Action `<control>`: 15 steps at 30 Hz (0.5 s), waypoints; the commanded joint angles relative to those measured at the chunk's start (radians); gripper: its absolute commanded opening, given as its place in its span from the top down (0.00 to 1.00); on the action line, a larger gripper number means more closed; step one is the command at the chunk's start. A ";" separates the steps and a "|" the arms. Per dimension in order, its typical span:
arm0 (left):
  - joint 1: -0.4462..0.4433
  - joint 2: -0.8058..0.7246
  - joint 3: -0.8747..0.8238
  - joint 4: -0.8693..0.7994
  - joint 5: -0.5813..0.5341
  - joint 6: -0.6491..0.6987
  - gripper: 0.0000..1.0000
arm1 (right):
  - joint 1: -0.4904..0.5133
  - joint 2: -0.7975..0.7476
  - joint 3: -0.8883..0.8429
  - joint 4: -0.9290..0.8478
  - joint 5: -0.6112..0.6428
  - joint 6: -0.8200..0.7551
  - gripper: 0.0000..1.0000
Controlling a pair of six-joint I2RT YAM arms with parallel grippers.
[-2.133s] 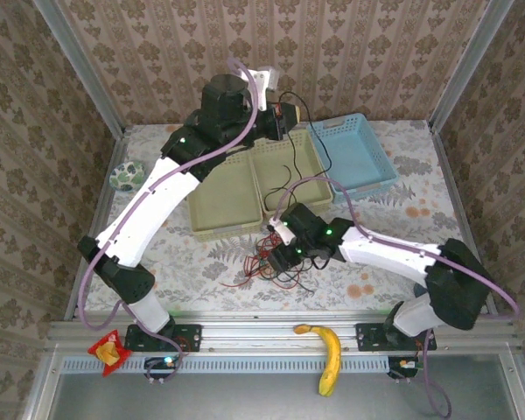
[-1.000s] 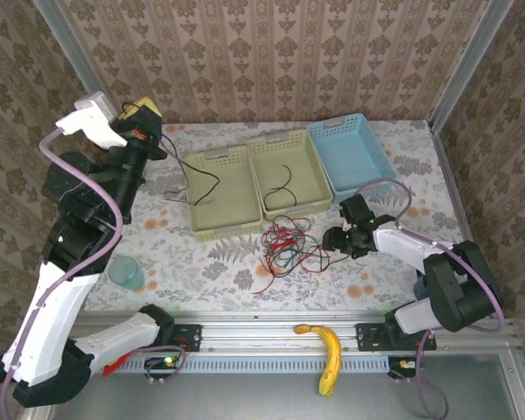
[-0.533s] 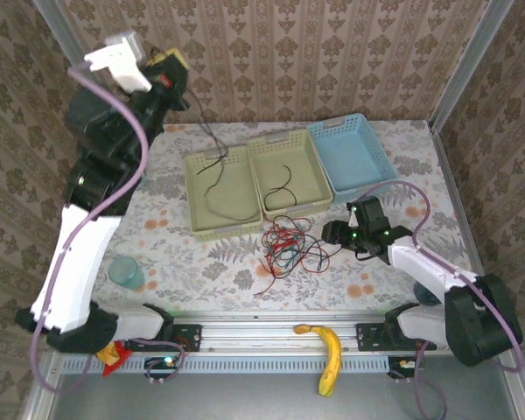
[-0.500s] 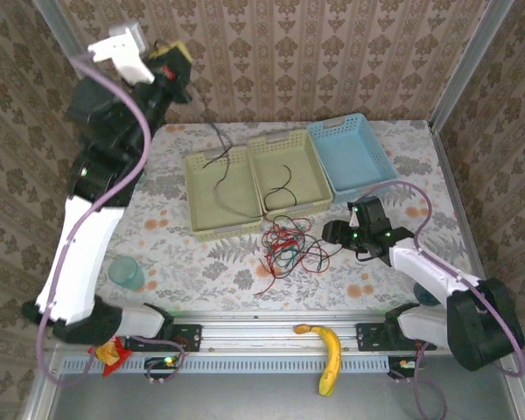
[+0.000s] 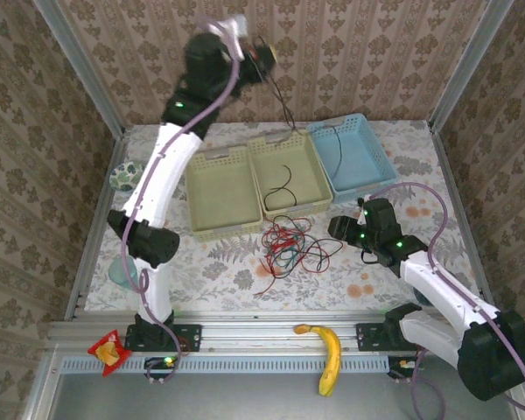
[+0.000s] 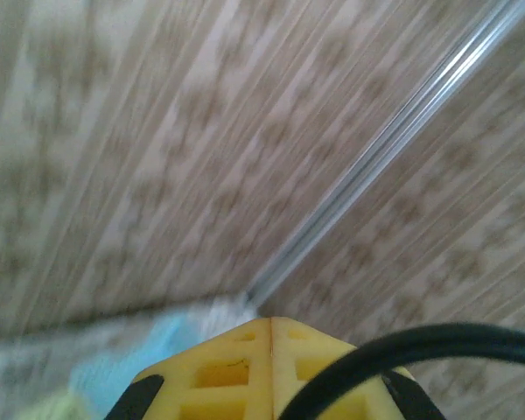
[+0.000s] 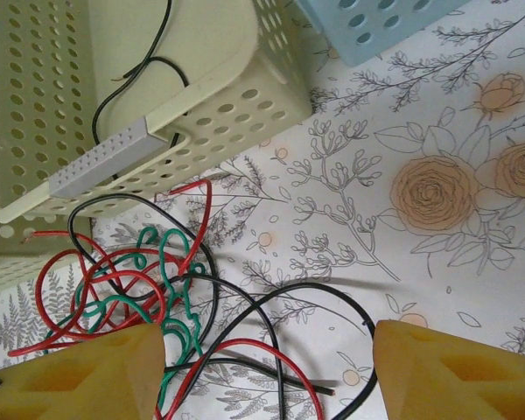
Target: Untangle the cables
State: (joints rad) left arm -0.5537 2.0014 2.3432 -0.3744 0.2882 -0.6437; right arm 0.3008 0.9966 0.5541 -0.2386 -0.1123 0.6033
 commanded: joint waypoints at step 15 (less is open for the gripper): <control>-0.047 -0.114 -0.241 0.165 0.011 -0.044 1.00 | -0.027 -0.060 0.033 -0.072 0.115 -0.040 0.35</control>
State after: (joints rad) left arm -0.5991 1.9411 1.9678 -0.2890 0.2584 -0.6998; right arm 0.2874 0.9630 0.5545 -0.2955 -0.0494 0.5789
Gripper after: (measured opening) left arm 0.062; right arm 0.647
